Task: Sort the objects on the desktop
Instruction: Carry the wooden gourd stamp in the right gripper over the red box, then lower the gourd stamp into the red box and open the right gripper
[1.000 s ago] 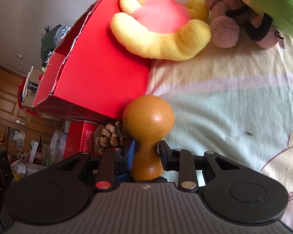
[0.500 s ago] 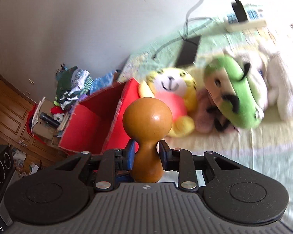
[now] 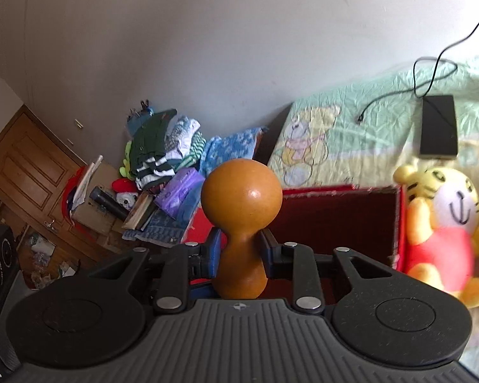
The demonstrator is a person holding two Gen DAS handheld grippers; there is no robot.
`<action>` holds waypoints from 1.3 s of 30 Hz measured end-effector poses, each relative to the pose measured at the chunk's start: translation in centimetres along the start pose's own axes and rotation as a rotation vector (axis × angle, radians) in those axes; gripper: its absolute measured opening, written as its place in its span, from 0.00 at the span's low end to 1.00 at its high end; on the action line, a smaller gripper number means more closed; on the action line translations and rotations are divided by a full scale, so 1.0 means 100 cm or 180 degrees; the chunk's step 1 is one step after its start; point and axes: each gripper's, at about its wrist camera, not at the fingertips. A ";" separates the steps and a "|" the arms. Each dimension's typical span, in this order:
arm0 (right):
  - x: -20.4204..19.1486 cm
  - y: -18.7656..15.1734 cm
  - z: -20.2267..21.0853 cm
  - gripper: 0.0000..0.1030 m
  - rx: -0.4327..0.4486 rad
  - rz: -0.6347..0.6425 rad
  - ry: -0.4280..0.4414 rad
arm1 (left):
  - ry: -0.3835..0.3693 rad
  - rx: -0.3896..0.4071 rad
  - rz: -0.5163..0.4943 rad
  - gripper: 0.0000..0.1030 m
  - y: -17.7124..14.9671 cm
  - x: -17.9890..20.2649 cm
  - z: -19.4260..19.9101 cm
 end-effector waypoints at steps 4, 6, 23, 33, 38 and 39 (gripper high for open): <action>0.020 -0.009 -0.063 0.28 -0.0424 -0.0479 -0.0137 | 0.0134 -0.0167 -0.0033 0.37 0.000 -0.020 -0.031; 0.031 -0.013 -0.086 0.28 -0.0559 -0.0732 -0.0179 | 0.0159 -0.0250 0.0001 0.37 0.001 -0.031 -0.040; 0.057 -0.015 -0.153 0.22 -0.1119 -0.1101 -0.0435 | -0.0048 -0.0084 0.0119 0.35 -0.016 -0.064 -0.036; 0.054 -0.031 -0.164 0.27 -0.1331 -0.0678 -0.0112 | 0.0057 -0.0144 0.0127 0.38 -0.009 -0.062 -0.059; 0.062 -0.028 -0.130 0.29 -0.1305 -0.0642 -0.0063 | 0.0012 -0.0113 0.0166 0.38 -0.005 -0.065 -0.063; 0.062 -0.027 -0.122 0.29 -0.1282 -0.0585 -0.0137 | 0.0018 -0.0111 0.0169 0.38 -0.004 -0.065 -0.064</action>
Point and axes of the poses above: each gripper's, at about its wrist camera, not at the fingertips, and z roughly against the way its jaws point, x to its right, y to its top, and after that the axes turned 8 degrees about y, right-handed
